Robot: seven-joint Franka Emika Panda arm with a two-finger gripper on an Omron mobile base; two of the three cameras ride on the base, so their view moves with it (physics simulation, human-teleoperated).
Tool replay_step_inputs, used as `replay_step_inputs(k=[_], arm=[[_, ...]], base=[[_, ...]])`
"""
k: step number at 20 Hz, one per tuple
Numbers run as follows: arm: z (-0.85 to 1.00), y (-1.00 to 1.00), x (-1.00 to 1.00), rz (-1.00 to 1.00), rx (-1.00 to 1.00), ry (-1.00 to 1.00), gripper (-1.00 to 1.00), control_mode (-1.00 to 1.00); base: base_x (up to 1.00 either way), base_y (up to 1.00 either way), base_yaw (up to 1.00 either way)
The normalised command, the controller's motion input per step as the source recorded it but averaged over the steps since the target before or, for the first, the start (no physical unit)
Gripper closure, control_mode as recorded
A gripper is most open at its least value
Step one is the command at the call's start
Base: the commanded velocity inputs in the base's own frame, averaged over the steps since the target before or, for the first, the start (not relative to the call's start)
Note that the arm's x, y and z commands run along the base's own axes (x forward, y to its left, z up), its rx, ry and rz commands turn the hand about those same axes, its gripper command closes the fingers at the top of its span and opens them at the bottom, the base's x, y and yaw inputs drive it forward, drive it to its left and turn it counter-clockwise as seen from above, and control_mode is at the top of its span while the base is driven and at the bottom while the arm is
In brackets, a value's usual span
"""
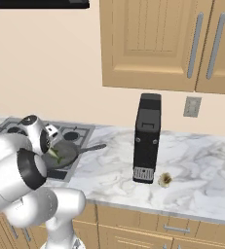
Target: Place both pans onto different burners. Then place the garlic and the fish on different pans.
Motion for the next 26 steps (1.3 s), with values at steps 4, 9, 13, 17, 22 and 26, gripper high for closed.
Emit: replay_step_inputs(k=[4,9,13,17,22,26], arm=[[-0.31,0.0,0.19,-0.03,0.0,0.03,1.0,-1.0],[-0.22,0.0,0.26,-0.04,0.02,0.09,1.0,-1.0],[-0.2,0.0,0.28,-0.04,0.01,0.12,1.0,-1.0],[-0.23,0.07,0.26,-0.04,0.0,0.09,1.0,-1.0],[-0.29,0.18,0.15,-0.03,0.0,0.03,1.0,-1.0],[-0.36,0.19,0.05,-0.03,0.0,0.0,-1.0,-1.0]], base=[[0.0,0.0,0.0],[0.0,0.0,0.0],[0.0,0.0,0.0],[0.0,0.0,0.0],[0.0,0.0,0.0],[0.0,0.0,0.0]])
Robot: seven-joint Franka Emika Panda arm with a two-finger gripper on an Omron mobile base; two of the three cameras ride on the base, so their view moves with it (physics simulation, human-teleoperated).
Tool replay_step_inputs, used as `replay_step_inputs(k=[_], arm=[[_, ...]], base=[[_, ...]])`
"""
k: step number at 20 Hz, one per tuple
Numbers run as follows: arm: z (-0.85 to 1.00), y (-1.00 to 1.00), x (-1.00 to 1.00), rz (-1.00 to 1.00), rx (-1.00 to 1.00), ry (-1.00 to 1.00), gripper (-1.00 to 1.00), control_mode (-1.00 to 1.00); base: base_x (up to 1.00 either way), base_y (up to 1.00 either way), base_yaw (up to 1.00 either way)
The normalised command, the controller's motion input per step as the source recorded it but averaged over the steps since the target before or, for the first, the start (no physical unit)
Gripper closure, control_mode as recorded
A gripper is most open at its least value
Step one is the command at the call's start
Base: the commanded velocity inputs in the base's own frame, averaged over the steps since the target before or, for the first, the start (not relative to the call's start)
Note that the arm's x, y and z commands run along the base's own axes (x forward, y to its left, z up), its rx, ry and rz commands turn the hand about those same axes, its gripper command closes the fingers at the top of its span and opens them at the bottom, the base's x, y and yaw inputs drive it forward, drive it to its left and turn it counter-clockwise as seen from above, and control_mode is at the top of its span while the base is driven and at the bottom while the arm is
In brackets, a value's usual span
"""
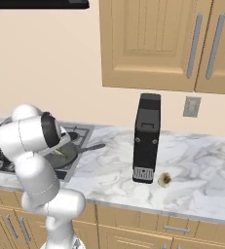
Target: Place both pans onto different burners. Then place the garlic and the fish on different pans.
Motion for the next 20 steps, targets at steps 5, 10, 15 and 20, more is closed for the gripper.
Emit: replay_step_inputs(k=[5,10,15,20], arm=[[-0.27,0.15,0.03,-0.03,0.0,0.01,-1.0,-1.0],[0.11,0.08,-0.06,-0.03,0.0,0.01,-1.0,-1.0],[0.32,0.07,-0.15,-0.03,0.0,-0.02,-1.0,-1.0],[0.34,0.0,-0.26,-0.02,0.0,-0.02,-1.0,-1.0]], base=[[0.0,0.0,0.0],[0.0,0.0,0.0],[0.0,0.0,0.0],[0.0,0.0,0.0]])
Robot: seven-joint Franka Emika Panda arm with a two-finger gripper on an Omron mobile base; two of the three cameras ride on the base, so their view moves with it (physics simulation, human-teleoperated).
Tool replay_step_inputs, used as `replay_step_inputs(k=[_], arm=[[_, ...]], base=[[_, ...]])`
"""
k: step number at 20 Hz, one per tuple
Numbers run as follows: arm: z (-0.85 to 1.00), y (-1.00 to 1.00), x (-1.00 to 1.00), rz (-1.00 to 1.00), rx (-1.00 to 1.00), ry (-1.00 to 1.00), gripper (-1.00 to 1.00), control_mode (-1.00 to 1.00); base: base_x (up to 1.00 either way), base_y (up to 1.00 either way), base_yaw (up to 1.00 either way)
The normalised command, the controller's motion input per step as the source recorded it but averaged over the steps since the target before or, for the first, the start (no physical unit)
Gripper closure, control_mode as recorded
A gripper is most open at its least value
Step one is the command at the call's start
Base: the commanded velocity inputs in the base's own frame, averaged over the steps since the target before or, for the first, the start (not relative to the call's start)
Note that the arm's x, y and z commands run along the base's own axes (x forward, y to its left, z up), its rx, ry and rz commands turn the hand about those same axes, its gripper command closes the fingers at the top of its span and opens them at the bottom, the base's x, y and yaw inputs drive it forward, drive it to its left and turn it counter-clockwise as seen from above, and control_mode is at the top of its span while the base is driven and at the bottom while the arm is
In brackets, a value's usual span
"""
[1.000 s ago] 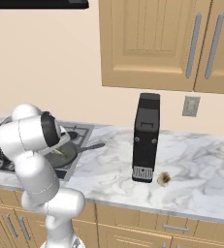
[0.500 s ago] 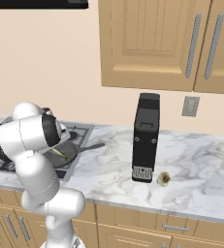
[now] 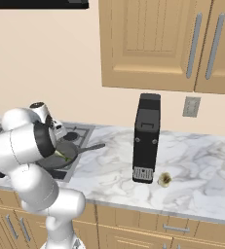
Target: Place both pans onto different burners. Then place the garlic and the fish on different pans.
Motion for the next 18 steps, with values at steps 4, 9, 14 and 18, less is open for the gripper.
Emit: replay_step_inputs(k=[4,9,14,18], arm=[[0.4,-0.07,-0.3,0.0,0.0,-0.07,-1.0,-1.0],[0.41,-0.16,-0.39,-0.01,0.0,-0.06,-1.0,-1.0],[0.37,-0.28,-0.46,-0.05,0.0,-0.07,-1.0,-1.0],[0.34,-0.3,-0.45,-0.05,0.0,-0.07,-1.0,-1.0]], base=[[0.0,0.0,0.0],[0.0,0.0,0.0],[0.0,0.0,0.0],[0.0,0.0,0.0]])
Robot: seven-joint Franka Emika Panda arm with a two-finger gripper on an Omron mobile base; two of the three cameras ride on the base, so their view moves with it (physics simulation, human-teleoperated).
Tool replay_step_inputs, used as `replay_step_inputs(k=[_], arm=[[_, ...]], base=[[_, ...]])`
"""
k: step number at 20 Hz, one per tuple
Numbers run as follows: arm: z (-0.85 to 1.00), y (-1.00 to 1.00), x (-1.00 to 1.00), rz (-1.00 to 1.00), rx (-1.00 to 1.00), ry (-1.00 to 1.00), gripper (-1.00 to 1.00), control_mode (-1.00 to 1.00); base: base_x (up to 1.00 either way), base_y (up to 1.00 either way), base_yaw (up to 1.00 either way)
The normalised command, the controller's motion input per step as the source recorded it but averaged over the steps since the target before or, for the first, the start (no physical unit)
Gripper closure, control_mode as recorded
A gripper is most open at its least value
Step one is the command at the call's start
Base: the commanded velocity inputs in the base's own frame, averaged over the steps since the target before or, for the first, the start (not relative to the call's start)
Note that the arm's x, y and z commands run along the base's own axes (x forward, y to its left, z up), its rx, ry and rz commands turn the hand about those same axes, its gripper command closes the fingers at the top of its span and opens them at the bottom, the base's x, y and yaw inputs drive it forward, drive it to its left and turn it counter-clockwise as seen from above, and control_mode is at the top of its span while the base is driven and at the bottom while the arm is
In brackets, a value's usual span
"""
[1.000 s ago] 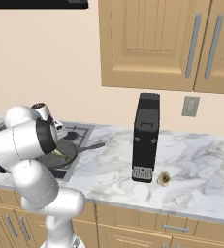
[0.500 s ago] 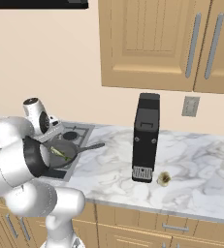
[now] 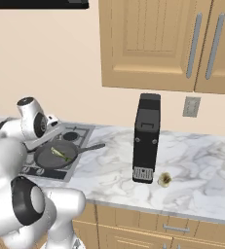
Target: Place both pans onto different burners. Then place the garlic and the fish on different pans.
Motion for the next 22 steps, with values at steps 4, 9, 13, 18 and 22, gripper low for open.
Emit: replay_step_inputs(k=[4,9,13,18,22], arm=[[0.29,-0.32,-0.48,-0.06,0.01,-0.08,-1.0,-1.0],[0.13,-0.35,-0.5,-0.03,0.06,-0.14,-1.0,-1.0],[0.04,-0.36,-0.5,-0.03,0.09,-0.13,-1.0,-1.0],[0.17,-0.35,-0.51,-0.07,0.1,-0.08,-1.0,-1.0],[0.33,-0.24,-0.35,-0.12,0.07,0.0,-1.0,-1.0]], base=[[0.0,0.0,0.0],[0.0,0.0,0.0],[0.0,0.0,0.0],[0.0,0.0,0.0],[0.0,0.0,0.0]])
